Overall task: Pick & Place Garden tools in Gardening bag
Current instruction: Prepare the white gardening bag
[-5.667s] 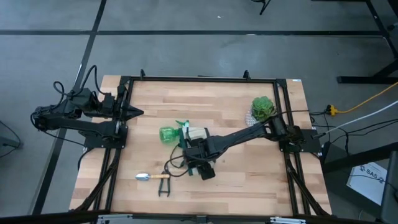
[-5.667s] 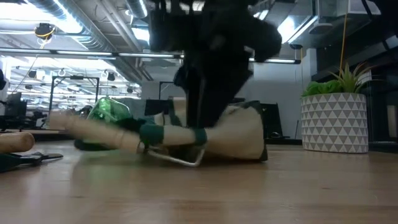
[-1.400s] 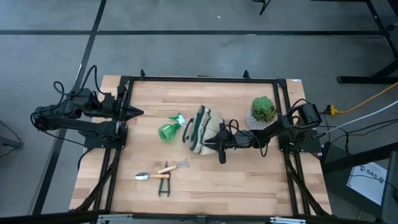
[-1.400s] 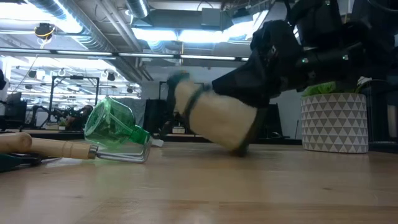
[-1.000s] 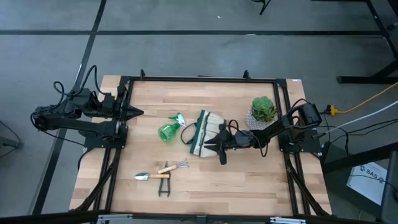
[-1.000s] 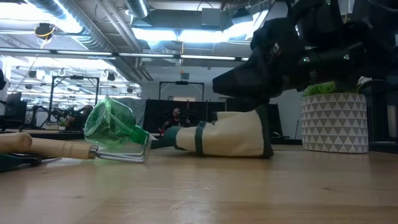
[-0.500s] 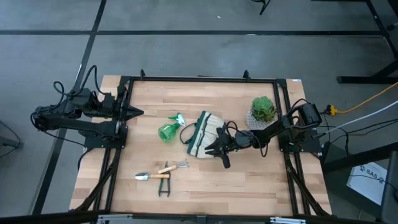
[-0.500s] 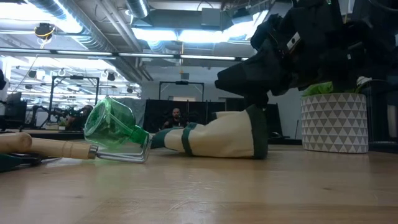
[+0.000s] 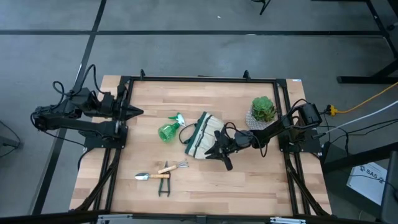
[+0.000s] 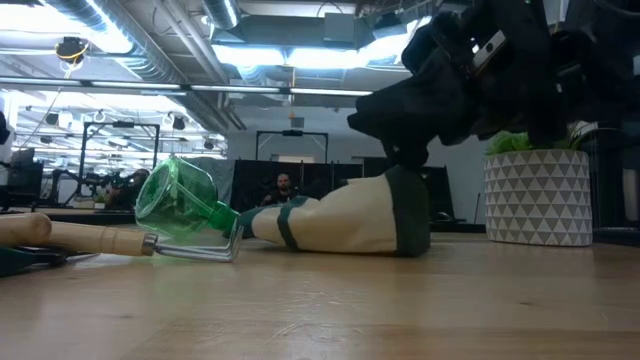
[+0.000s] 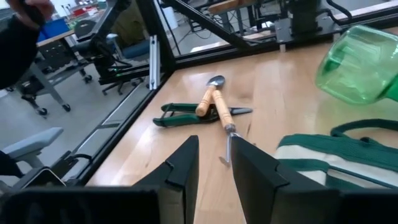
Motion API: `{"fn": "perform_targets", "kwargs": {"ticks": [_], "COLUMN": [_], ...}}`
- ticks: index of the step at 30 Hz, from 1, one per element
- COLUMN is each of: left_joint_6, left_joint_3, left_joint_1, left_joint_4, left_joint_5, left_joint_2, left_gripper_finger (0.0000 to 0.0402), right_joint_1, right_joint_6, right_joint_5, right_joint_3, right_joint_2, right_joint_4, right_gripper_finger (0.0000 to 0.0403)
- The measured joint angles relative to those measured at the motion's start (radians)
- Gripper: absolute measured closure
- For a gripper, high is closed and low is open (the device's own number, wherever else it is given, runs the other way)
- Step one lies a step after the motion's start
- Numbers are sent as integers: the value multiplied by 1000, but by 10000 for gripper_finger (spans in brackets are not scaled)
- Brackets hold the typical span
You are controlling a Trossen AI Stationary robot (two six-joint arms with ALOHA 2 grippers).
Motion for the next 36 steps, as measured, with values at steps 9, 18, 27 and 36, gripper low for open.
{"fn": "perform_targets", "kwargs": {"ticks": [9,18,27,36], "left_joint_6": [-106,-111,-108,-129], "left_joint_3": [0,0,0,0], "left_joint_1": [0,0,0,-1], "left_joint_4": [157,214,220,261], "left_joint_5": [-14,-17,-5,18], "left_joint_2": [45,236,532,810], "left_gripper_finger": [395,395,390,322], "right_joint_1": [-8,-8,-8,-7], "right_joint_6": [12,42,55,111], "right_joint_5": [85,203,240,236], "right_joint_3": [1,1,3,3], "right_joint_2": [-1,-33,-226,-370], "right_joint_4": [-49,-102,-390,-613], "right_gripper_finger": [306,306,306,306]}}
